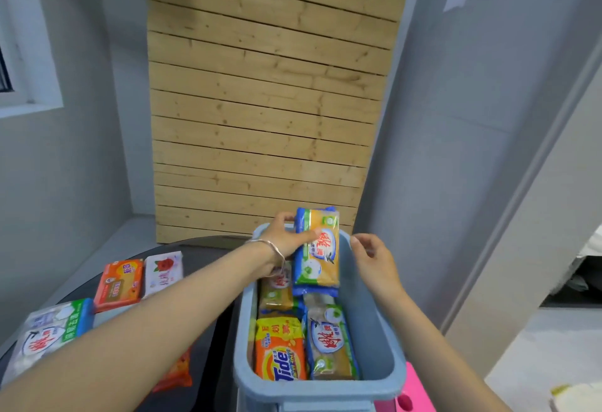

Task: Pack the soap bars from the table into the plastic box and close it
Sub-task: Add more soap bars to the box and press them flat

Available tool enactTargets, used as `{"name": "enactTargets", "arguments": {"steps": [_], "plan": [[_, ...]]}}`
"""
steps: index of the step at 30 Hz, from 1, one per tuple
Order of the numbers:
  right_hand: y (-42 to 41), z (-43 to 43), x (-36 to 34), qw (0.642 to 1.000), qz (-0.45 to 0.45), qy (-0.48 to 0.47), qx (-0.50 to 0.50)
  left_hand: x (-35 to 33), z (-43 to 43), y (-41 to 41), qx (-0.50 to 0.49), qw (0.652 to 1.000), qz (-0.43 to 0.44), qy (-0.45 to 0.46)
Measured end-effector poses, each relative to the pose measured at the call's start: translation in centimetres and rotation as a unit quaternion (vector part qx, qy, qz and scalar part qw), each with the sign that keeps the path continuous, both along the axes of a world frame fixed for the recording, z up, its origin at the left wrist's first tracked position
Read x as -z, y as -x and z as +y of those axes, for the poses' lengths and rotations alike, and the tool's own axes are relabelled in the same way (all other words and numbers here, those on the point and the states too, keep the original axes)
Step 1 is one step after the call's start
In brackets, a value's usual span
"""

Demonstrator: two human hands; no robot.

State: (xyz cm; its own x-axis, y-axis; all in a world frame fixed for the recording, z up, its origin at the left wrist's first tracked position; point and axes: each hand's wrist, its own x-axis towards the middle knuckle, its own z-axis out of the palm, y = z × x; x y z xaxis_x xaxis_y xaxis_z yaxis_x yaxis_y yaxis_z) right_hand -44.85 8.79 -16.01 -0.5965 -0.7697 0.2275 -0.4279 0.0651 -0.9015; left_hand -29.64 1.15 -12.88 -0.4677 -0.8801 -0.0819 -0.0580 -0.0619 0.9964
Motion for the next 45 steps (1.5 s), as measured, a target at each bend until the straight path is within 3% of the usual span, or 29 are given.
{"name": "enactTargets", "arguments": {"steps": [2, 10, 18, 24, 26, 29, 30, 33, 36, 45], "plan": [[0.2, -0.2, 0.4, 1.0, -0.025, -0.01, -0.009, 1.1, -0.5, 1.1, 0.032, 0.998, -0.051, 0.036], [0.5, -0.5, 1.2, 0.994, 0.017, -0.083, -0.066, 3.1, -2.4, 2.2, 0.138, 0.964, -0.204, 0.1], [0.6, 0.0, 0.9, 0.993, -0.065, -0.061, -0.079, 3.4, -3.3, 2.8, 0.212, 0.942, -0.26, 0.018], [0.4, 0.1, 0.9, 0.994, -0.051, -0.061, -0.075, 3.8, -3.3, 2.9, 0.195, 0.924, -0.298, 0.139], [0.3, 0.2, 0.8, 0.995, -0.041, -0.063, -0.073, 3.9, -3.2, 2.6, 0.17, 0.89, -0.35, 0.24], [0.2, 0.2, 0.8, 0.995, -0.032, -0.061, -0.071, 3.1, -1.7, 1.9, 0.183, 0.786, -0.433, 0.402], [0.2, 0.1, 0.8, 0.995, -0.032, -0.06, -0.07, 3.0, -0.9, 1.6, 0.221, 0.758, -0.454, 0.414], [0.1, 0.1, 0.8, 0.995, -0.033, -0.065, -0.064, 3.6, 1.3, 1.0, 0.329, 0.69, -0.556, 0.327], [0.1, 0.2, 0.7, 0.995, -0.031, -0.07, -0.06, 4.7, 1.7, 0.9, 0.334, 0.637, -0.627, 0.298], [-0.2, 0.6, 0.4, 0.995, -0.028, -0.078, -0.055, 4.9, 0.5, 1.5, 0.261, 0.673, -0.625, 0.296]]}}
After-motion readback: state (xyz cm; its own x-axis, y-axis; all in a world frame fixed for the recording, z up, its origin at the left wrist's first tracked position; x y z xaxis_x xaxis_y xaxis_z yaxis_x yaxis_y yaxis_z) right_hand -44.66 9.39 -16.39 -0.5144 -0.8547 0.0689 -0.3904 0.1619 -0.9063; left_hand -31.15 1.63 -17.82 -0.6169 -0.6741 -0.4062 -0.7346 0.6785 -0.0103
